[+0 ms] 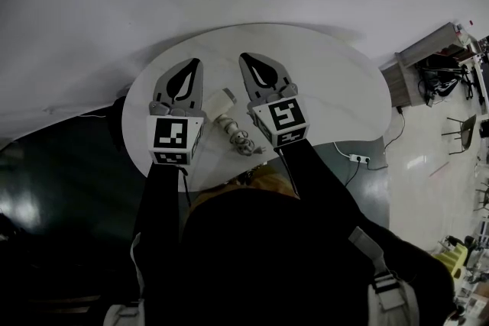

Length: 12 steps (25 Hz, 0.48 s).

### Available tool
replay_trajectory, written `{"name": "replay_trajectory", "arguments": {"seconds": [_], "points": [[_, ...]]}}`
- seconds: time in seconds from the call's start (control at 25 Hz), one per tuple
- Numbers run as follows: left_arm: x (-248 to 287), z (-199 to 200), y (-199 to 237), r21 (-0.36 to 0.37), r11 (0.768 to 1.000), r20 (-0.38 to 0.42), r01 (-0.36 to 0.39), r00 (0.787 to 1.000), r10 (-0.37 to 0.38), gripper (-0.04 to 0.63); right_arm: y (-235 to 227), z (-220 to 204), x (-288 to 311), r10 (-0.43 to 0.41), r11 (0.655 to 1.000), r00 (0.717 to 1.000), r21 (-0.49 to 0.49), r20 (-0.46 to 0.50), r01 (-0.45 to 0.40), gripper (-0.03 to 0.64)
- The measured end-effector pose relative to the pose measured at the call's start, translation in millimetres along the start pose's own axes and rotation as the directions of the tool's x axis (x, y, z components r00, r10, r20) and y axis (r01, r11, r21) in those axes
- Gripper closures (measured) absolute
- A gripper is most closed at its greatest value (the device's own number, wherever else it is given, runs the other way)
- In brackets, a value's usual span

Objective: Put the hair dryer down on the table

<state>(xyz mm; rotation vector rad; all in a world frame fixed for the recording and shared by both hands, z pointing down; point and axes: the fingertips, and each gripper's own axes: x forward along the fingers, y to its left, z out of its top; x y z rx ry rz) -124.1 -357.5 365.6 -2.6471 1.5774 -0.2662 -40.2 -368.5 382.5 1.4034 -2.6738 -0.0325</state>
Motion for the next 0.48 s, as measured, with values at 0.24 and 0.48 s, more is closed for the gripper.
{"name": "replay_trajectory", "arguments": {"seconds": [0.24, 0.48], "points": [[3.0, 3.2, -5.1, -0.011, 1.0, 0.006, 0.018, 1.0, -0.018, 0.578, 0.8, 1.4, 0.7, 0.003, 1.0, 1.0, -0.004, -0.002, -0.003, 0.591], [2.9, -0.2, -5.3, -0.024, 1.0, -0.002, 0.02, 1.0, -0.02, 0.578, -3.3, -5.6, -0.7, -0.008, 1.0, 1.0, 0.005, -0.015, 0.008, 0.591]]}}
